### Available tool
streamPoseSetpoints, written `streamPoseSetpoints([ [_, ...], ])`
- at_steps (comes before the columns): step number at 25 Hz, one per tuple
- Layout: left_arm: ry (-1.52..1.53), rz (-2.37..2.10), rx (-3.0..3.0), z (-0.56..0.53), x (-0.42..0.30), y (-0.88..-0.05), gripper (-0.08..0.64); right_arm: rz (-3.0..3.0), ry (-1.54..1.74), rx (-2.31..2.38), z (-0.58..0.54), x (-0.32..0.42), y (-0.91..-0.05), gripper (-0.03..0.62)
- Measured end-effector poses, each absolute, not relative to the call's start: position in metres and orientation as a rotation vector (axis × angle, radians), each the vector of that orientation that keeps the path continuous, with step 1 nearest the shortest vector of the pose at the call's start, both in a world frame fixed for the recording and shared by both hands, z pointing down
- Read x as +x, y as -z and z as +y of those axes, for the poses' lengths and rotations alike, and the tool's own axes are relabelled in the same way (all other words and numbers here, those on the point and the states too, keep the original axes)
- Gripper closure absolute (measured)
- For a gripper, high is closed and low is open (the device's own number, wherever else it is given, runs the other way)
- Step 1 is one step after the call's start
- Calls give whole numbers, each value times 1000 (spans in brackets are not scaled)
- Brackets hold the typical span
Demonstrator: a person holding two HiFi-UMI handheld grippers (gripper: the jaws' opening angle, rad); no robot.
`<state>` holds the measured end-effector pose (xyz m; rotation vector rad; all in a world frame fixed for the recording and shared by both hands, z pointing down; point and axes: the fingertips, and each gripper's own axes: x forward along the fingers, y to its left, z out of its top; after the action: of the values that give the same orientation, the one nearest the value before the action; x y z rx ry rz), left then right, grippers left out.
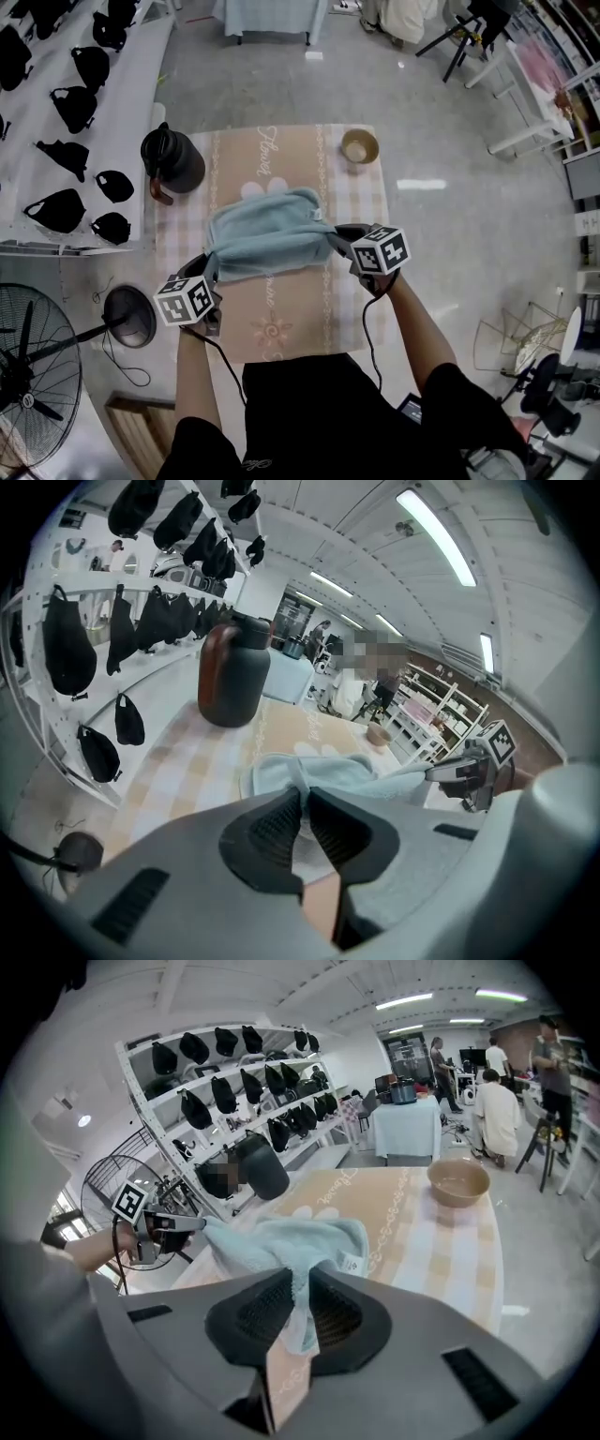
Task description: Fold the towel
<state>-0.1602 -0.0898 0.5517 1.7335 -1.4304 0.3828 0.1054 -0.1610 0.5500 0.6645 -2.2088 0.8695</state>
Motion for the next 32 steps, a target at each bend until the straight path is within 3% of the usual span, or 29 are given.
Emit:
streamPoseSetpoints([
  [18, -359, -1472, 1677, -167, -198, -581, 523, -2146, -895, 685, -251, 69, -573, 535],
  [21, -350, -1512, 1653, -175, -205, -588, 522, -2167, -879, 715, -263, 65, -578, 492],
  [22, -349, -1525, 1652, -176, -207, -589, 517, -2180, -869, 720, -265, 65, -578, 443],
  [23, -343, -1536, 1653, -177, -208, -588, 463, -2197, -863, 726, -266, 66, -577, 394],
  [24, -330, -1549, 1653, -176, -209, -587, 365, -2214, -862, 735, -267, 69, -575, 375],
  [25, -315, -1564, 1654, -174, -211, -585, 319, -2230, -864, 747, -266, 72, -572, 369],
  [32, -350, -1511, 1654, -127, -199, -592, 291, -2221, -875, 777, -223, 105, -577, 368],
])
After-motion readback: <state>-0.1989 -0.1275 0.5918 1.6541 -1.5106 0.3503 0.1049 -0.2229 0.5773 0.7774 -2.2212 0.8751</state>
